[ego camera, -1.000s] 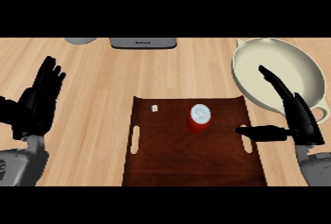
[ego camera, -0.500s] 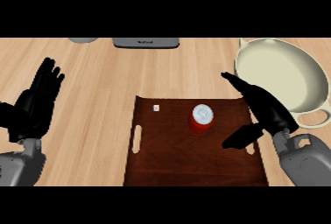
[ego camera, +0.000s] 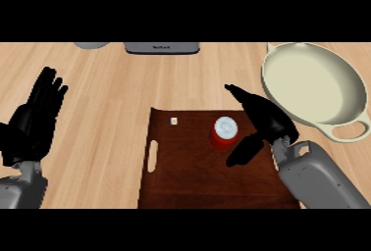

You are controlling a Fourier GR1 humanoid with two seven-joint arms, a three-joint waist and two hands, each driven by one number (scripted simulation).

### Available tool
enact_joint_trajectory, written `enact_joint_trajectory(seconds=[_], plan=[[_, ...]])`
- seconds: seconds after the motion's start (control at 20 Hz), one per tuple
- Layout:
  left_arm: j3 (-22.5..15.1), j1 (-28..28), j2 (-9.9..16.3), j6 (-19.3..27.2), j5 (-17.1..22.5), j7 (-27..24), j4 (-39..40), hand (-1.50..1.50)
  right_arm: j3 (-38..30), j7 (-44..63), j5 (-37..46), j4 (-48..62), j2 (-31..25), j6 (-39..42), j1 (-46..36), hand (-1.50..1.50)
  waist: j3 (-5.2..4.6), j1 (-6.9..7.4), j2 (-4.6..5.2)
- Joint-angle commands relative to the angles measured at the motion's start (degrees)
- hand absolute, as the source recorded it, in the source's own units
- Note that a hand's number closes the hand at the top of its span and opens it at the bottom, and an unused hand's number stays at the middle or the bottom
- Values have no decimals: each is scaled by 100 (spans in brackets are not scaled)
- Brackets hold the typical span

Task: Pick the can from the tray and place it in the pot

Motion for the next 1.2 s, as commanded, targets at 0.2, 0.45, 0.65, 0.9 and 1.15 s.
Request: enact_joint_trajectory(seconds=[0.2, 0.45, 0.65, 0.9, 1.15], plan=[[232, -97, -160, -264, -84, -245, 384, 0, 223, 384, 905, 337, 635, 11, 267, -150, 2, -25, 5], [283, -283, -263, -181, -322, 196, 119, 0, -216, 64, 1152, 411, 708, 398, 319, -150, 3, -31, 2], [623, 285, -90, -729, 22, -244, 8, 0, -226, -505, 1434, 1066, 914, 64, 359, -150, 3, -1, 3], [247, -560, -594, -234, -570, -41, 498, 0, -315, -360, 1875, 1455, 1411, 75, 102, -150, 3, -27, 8], [562, -224, -469, -582, -457, -93, 448, 0, -582, -494, 2085, 1443, 1305, 304, 354, -150, 3, -31, 4]])
